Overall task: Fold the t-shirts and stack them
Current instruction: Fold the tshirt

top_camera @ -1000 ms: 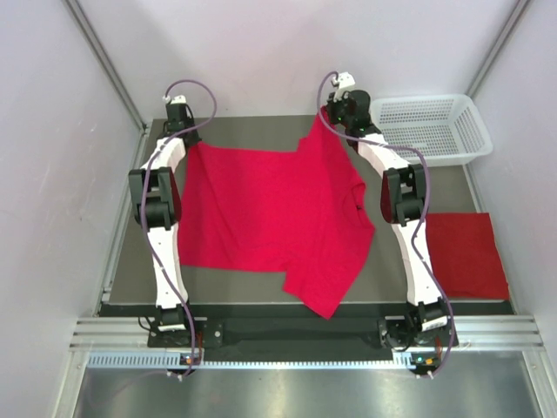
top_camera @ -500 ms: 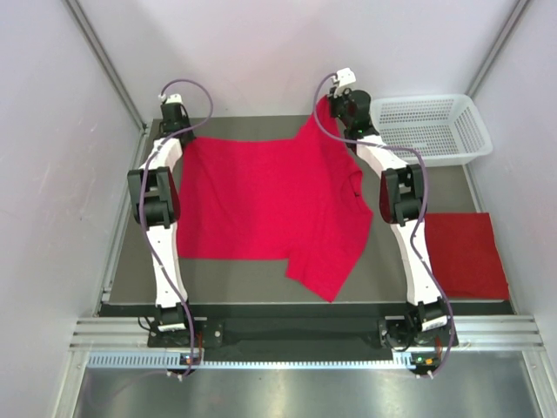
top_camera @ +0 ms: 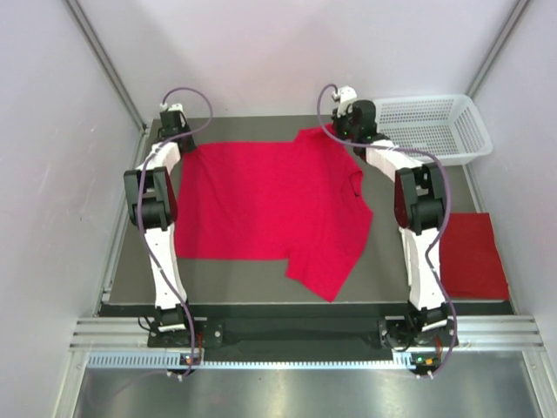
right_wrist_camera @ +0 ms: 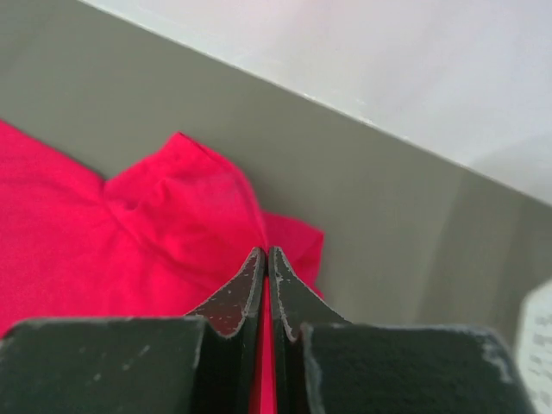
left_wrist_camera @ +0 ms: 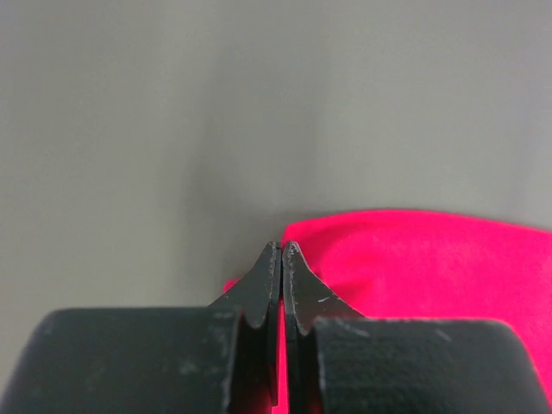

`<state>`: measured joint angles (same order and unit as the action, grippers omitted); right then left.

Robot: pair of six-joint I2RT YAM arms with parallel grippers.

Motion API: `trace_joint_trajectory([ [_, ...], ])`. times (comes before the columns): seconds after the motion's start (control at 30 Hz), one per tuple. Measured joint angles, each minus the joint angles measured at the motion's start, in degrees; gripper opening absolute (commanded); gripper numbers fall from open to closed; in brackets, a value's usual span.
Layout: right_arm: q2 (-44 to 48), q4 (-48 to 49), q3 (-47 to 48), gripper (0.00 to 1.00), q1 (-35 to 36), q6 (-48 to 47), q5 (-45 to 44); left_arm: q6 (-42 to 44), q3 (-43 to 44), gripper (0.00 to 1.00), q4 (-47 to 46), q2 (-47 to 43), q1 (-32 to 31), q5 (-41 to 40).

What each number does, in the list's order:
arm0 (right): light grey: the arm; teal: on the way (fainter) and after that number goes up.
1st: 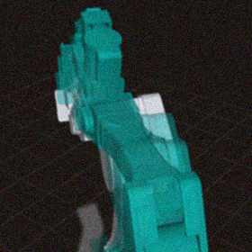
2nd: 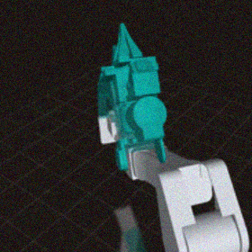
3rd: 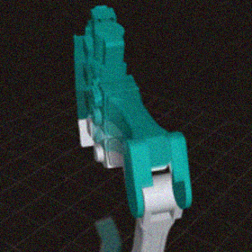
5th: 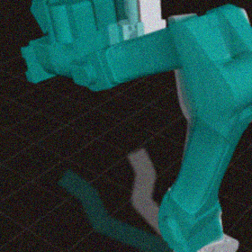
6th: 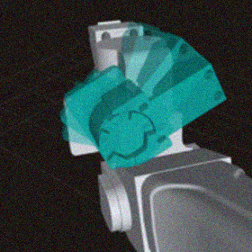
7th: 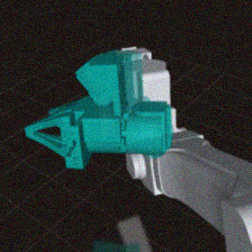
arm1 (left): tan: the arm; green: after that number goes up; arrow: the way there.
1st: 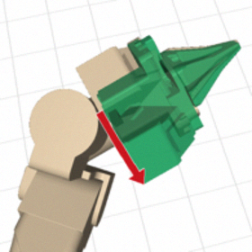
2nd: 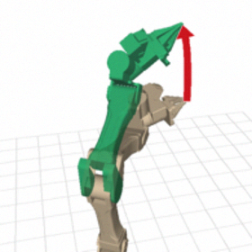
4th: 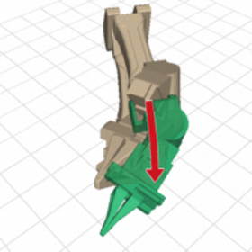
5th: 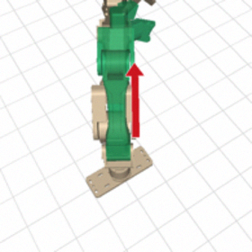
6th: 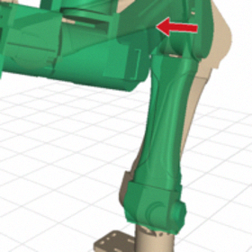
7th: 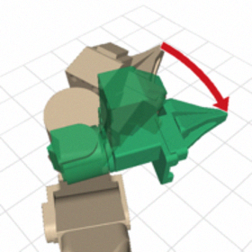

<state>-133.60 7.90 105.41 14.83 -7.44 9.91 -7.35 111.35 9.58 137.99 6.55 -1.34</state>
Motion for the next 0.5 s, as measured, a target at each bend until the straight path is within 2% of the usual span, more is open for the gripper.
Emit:
trace_joint_trajectory([
  [0.17, 10.73, -1.57, -5.81, 0.0, 0.0, -1.7, -0.52, -0.66, -5.55, 0.0, 0.59, -6.8, 0.15, 0.28],
  [0.33, 22.45, 0.07, -18.05, 0.0, 0.02, -1.66, -1.46, -1.44, -9.46, 0.0, 1.14, -11.93, 0.15, -1.86],
  [0.5, 27.52, 0.66, -28.24, 0.0, 0.28, -1.33, -2.49, -1.99, -16.11, 0.0, 1.92, -15.82, 0.17, -4.85],
])
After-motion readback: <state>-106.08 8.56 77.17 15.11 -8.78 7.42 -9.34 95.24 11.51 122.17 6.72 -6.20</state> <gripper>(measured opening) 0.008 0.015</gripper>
